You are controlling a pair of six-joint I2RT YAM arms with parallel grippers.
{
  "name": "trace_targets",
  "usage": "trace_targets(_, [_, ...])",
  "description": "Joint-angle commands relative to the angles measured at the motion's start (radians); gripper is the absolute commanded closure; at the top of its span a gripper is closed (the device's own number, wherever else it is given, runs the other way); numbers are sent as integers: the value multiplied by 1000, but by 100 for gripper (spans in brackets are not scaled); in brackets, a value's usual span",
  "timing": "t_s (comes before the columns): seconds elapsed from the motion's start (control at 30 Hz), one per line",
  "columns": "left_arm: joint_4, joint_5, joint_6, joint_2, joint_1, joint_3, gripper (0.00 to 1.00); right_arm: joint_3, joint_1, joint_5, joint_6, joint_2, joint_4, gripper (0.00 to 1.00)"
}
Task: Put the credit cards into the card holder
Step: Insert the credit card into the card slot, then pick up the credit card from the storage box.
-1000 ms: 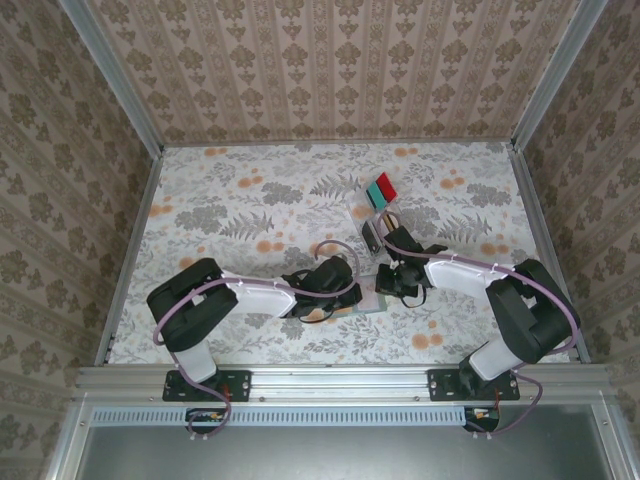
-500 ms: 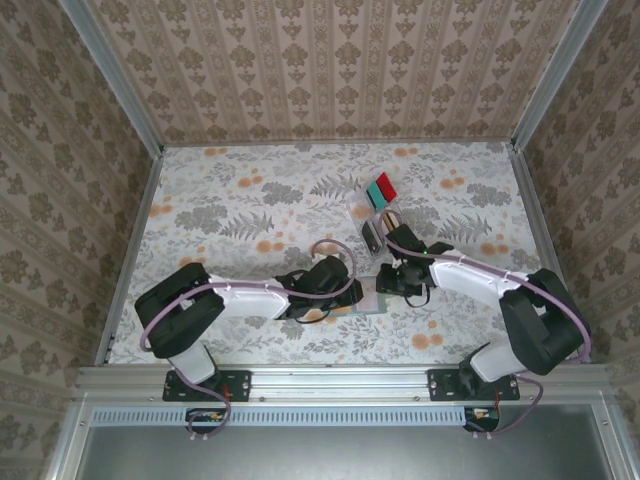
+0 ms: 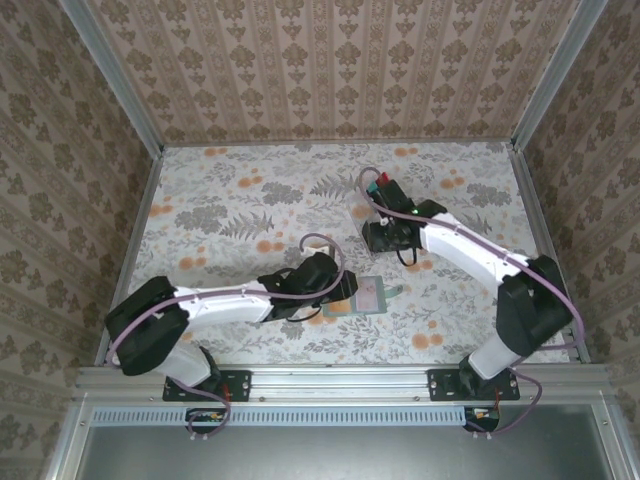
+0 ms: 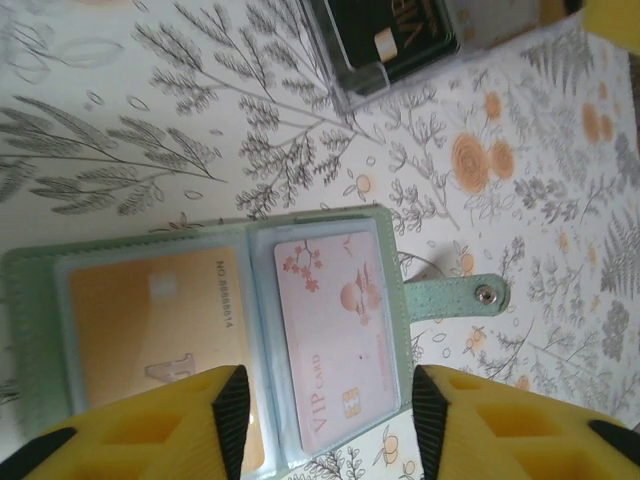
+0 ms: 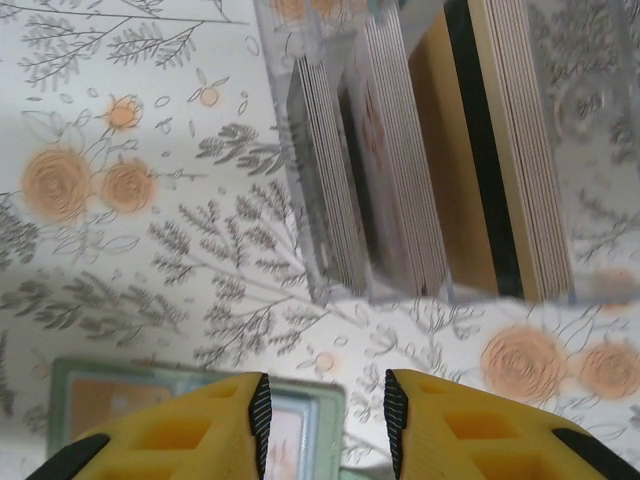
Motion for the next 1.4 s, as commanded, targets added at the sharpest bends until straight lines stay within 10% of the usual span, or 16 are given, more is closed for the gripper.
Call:
trace_targets(0.0, [-78, -83, 28, -78, 14, -21, 48, 83, 26, 110, -87, 76, -96, 64])
trace_targets(0.93, [-176, -151, 8, -355, 71, -158, 37, 308, 155, 577, -197, 443, -151, 63])
trace_targets(1.37, [-170, -138, 2, -341, 74, -159, 37, 271, 159, 618, -222, 411, -122, 80])
